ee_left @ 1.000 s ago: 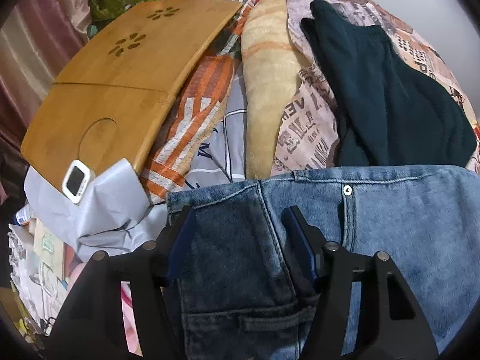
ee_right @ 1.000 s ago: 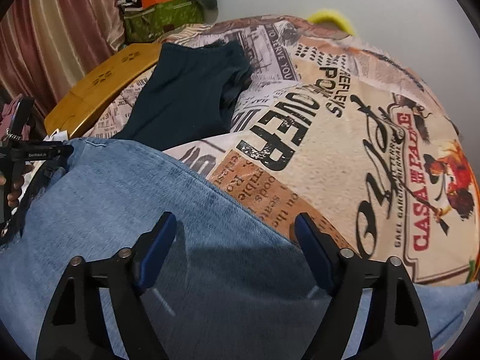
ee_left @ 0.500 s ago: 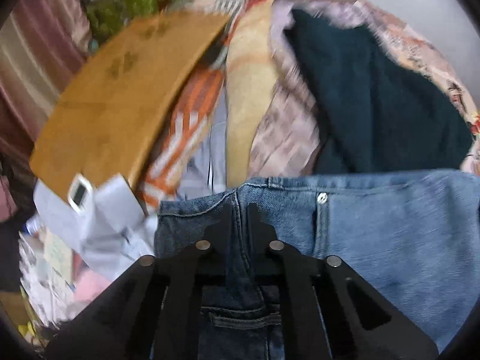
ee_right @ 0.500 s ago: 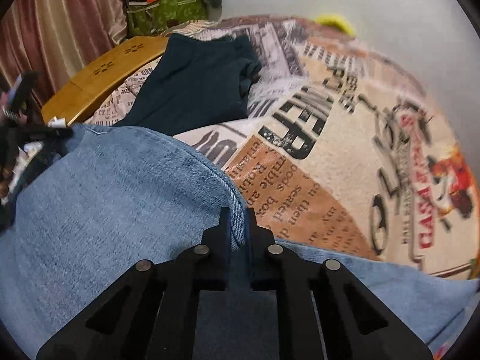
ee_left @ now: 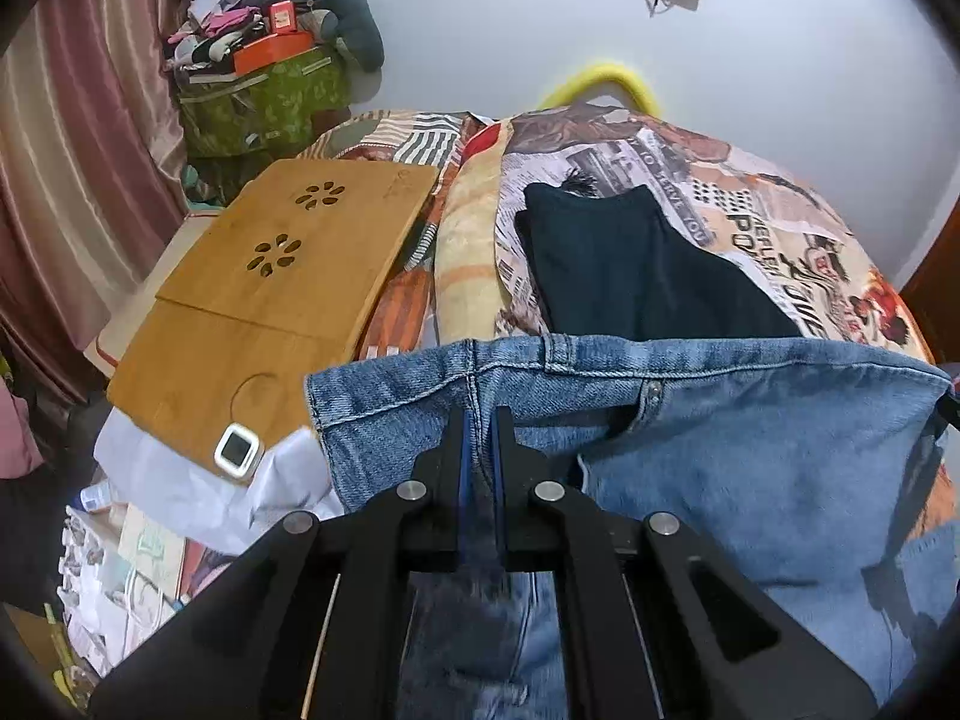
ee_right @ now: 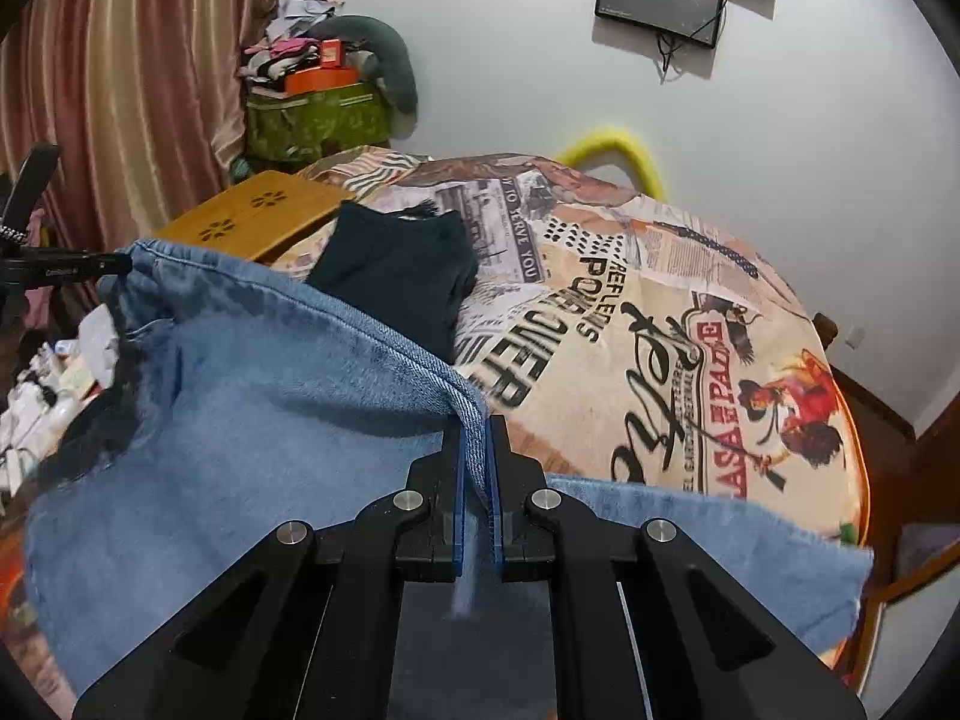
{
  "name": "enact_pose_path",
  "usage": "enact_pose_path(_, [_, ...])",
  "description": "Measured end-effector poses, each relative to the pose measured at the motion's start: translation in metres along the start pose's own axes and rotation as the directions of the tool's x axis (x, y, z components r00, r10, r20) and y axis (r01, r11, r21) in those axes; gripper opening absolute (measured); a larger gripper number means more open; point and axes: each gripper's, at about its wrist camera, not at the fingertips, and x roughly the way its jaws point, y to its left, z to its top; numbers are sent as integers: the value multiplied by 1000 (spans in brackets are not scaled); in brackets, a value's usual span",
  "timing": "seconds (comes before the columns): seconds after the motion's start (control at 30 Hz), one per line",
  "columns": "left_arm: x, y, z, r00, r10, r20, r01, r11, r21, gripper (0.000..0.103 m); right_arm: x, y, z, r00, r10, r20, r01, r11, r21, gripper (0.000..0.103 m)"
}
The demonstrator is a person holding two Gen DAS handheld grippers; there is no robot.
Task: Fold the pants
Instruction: 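Lift the jeans waistband with both grippers and fold it toward the legs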
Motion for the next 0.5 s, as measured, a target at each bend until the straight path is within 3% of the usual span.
enact_pose_path(0.43, [-61,18,-71,999,-8,-37,8,1000,3,5,-66,39,-48,996,82,15,-83,996,44,5])
enact_pose_path(0.5, [-66,19,-80,999,-7,-43,7,1000,5,1,-73,46,-54,996,89,13,-90,995,35,5])
